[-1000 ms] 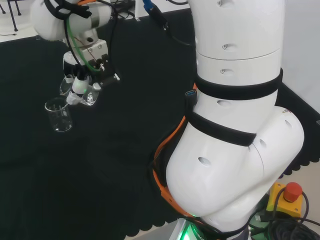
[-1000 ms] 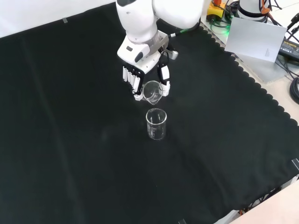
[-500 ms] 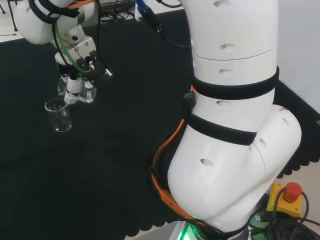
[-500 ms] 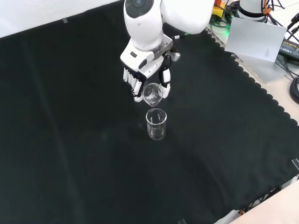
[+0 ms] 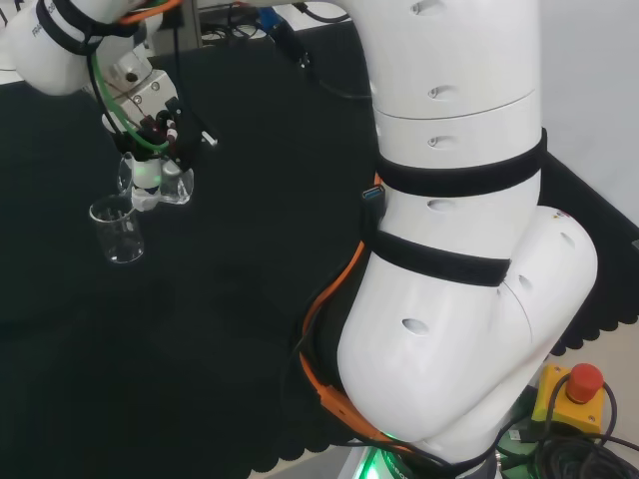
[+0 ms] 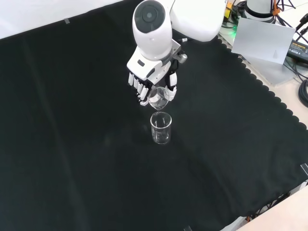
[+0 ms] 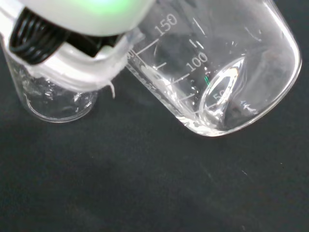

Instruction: Pour the water from the handheld beaker into the one on the table.

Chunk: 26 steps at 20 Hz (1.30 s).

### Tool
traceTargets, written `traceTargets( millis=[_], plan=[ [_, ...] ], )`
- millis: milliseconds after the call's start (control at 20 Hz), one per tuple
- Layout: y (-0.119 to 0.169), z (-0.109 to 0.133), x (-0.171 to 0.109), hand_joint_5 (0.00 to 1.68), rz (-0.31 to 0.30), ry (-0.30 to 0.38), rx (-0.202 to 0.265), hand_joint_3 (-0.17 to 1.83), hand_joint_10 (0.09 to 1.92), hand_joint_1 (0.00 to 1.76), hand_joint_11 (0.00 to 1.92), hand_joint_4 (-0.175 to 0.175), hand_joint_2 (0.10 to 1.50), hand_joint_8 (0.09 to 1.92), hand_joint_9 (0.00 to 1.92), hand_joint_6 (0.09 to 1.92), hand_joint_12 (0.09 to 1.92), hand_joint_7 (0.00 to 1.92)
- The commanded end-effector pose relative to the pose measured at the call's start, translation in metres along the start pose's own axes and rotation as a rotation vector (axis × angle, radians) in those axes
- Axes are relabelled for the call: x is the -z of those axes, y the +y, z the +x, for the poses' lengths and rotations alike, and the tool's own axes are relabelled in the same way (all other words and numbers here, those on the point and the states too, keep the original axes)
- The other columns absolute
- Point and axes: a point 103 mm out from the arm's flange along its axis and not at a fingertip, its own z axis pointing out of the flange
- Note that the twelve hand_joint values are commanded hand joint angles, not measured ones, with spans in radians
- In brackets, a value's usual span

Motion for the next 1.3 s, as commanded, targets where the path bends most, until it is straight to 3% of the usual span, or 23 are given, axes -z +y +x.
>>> traceTargets(
  millis=[50, 1300],
  plan=[
    [0.001, 0.006, 0.003, 1.08, 0.027, -0.054, -0.004, 0.97, 1.10, 1.12, 1.08, 0.017, 0.60, 1.00, 1.21, 1.17, 0.95, 1.42],
    [0.005, 0.018, 0.012, 1.07, 0.103, -0.157, -0.029, 0.99, 1.12, 1.12, 1.10, 0.004, 0.60, 1.03, 1.21, 1.19, 0.94, 1.40]
  ],
)
